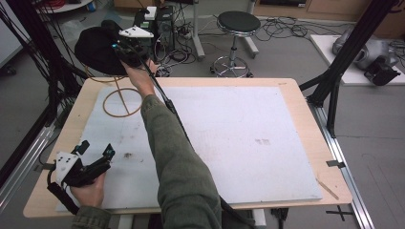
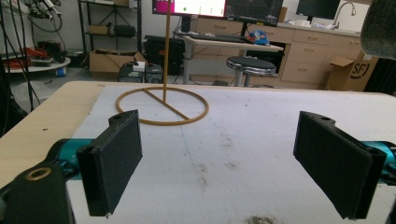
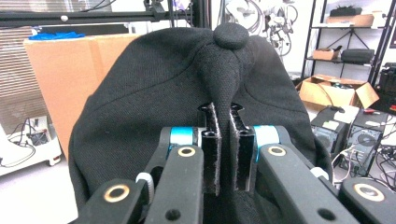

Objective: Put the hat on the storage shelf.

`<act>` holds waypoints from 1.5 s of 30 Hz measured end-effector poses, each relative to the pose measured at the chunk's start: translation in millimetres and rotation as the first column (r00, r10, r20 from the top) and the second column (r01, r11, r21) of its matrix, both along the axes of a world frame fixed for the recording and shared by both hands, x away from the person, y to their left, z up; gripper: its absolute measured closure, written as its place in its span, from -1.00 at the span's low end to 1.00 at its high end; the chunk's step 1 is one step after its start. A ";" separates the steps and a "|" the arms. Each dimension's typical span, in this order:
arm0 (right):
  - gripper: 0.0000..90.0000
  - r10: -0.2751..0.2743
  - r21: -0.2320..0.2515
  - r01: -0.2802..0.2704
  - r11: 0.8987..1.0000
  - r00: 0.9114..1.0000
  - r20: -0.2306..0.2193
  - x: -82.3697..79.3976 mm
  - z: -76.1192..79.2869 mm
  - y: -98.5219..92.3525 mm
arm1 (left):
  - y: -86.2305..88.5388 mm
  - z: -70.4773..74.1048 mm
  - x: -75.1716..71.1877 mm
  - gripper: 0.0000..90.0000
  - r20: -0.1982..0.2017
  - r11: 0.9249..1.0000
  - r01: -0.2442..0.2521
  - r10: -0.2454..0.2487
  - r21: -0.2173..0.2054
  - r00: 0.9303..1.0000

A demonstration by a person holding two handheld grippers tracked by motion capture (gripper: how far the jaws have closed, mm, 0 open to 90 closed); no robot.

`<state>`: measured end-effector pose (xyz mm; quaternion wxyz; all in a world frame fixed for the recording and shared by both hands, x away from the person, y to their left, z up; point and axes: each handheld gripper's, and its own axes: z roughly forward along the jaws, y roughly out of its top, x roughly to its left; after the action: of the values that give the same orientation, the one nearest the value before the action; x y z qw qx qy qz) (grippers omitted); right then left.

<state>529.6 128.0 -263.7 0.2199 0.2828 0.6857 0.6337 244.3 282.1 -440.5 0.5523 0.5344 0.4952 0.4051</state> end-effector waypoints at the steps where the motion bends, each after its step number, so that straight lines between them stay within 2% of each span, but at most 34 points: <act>1: 0.91 -0.002 0.001 0.002 1.000 1.000 0.005 -0.1 -0.3 0.7 | -0.1 -0.1 0.0 -0.65 0.000 1.000 0.000 0.000 0.000 1.000; 7: 0.87 0.014 -0.036 -0.014 0.999 1.000 0.010 -2.0 -3.9 5.4 | -0.7 0.0 0.5 -0.65 -0.001 1.000 0.003 -0.003 0.004 1.000; 17: 0.83 0.037 -0.048 -0.038 0.998 0.999 -0.009 -5.7 -6.3 2.9 | -2.7 0.2 1.3 -0.65 0.004 1.000 0.005 -0.005 -0.002 1.000; 18: 0.79 0.033 -0.049 -0.033 0.998 0.999 -0.011 -6.1 -6.1 2.2 | -2.8 0.1 1.6 -0.65 0.004 1.000 0.005 -0.005 -0.004 1.000; 21: 0.42 0.015 -0.026 -0.015 1.000 1.000 -0.016 -6.7 -3.9 -1.4 | -2.8 -0.4 3.5 -0.65 -0.003 1.000 0.008 -0.008 -0.001 1.000; 22: 0.35 0.011 -0.023 -0.012 1.000 1.000 -0.015 -6.2 -2.7 -3.0 | -3.2 -0.5 4.0 -0.65 -0.003 1.000 0.008 -0.008 -0.004 1.000; 25: 0.14 0.009 -0.023 -0.010 1.000 1.000 -0.018 -4.7 1.6 -11.0 | -3.9 -0.2 4.0 -0.65 0.004 1.000 0.008 -0.008 -0.001 1.000; 27: 0.08 0.009 -0.018 -0.009 1.000 1.000 -0.018 -4.1 2.9 -16.9 | -4.2 0.3 3.6 -0.65 0.006 1.000 0.008 -0.008 -0.004 1.000; 39: -0.14 -0.025 -0.024 0.025 0.999 0.999 -0.028 -3.6 1.8 -54.7 | -7.3 1.7 2.5 -0.65 0.011 1.000 0.013 -0.013 0.011 1.000; 45: -0.28 -0.073 0.003 0.073 0.997 0.997 -0.034 -5.5 -0.4 -78.2 | -7.1 2.4 2.0 -0.65 0.014 1.000 0.007 -0.007 0.011 1.000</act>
<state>524.1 49.8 -264.1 0.2307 0.3187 0.6773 0.6216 246.3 275.0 -438.1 0.5541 0.5364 0.4872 0.4097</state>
